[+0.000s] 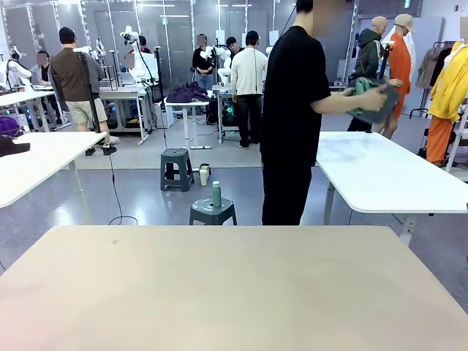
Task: Fold the towels and place them in the basket.
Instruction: When a person lays out a Towel with hook on the table, fold it in half twice.
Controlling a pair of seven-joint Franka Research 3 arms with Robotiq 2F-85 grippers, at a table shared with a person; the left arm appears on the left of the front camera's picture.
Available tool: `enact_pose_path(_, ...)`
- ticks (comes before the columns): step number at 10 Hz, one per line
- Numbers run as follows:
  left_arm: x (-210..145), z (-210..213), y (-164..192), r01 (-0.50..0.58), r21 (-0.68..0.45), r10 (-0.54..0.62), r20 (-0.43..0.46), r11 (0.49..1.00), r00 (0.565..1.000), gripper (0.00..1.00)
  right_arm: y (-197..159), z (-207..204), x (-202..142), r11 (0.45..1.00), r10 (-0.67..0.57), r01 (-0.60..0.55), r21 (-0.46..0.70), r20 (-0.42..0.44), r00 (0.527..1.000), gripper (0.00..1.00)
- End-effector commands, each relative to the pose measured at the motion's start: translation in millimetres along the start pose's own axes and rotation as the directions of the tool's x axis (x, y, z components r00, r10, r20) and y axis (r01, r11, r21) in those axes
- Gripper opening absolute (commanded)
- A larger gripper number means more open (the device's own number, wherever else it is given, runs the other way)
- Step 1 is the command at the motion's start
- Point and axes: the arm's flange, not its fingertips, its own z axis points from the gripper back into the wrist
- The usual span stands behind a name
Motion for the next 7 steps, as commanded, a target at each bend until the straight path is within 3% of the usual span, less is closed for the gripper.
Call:
enact_pose_path(1, 2.6, 2.9, -0.4, 0.003, -0.015, -0.003, -0.004, 1.0, 1.0, 1.0, 1.1, 1.1, 1.1, 1.0, -0.004, 0.004, 0.009, 0.005, 1.0, 1.0)
enact_pose_path(7, 2.6, 2.9, -0.4, 0.003, -0.015, -0.003, -0.004, 1.0, 1.0, 1.0, 1.1, 1.1, 1.1, 1.0, -0.004, 0.004, 0.009, 0.005, 1.0, 1.0)
